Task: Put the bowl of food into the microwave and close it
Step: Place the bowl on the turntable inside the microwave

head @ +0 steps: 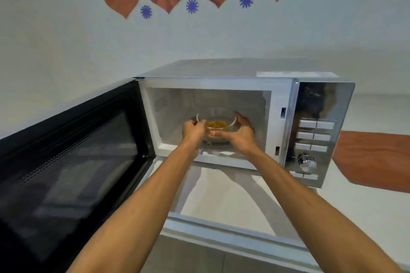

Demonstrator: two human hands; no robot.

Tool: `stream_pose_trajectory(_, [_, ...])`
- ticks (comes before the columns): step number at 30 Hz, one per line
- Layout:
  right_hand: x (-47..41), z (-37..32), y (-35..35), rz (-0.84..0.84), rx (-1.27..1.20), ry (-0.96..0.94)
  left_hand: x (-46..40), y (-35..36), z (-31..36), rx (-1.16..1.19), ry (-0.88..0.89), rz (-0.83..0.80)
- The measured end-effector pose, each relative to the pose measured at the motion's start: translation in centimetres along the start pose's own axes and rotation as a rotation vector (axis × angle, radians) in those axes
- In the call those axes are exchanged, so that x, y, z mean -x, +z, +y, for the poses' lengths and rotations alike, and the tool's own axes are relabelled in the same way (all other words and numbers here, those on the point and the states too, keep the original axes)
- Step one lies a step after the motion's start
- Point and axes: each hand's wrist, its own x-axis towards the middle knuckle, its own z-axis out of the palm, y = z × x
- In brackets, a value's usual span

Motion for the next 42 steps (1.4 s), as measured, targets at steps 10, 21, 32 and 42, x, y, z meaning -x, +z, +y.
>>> stream_pose_trajectory(10, [-4.2,0.9,1.7,0.114,0.044,0.012,-5.6,1.9,-1.3,0.046,-0.040,0.012])
stream_pose_trajectory(21, [-5.9,2.6,1.3,0.119,0.104,0.029,-6.9,3.2,-1.3,-0.044,-0.072,0.004])
stream_pose_trajectory(32, [-6.5,2.6,1.7,0.097,0.137,0.037,-7.8,2.8,-1.6,-0.040,-0.070,-0.005])
stream_pose_trajectory(42, [-5.5,0.8,1.7,0.051,0.295,-0.022,-7.4,2.5,-1.7,-0.024,-0.065,0.011])
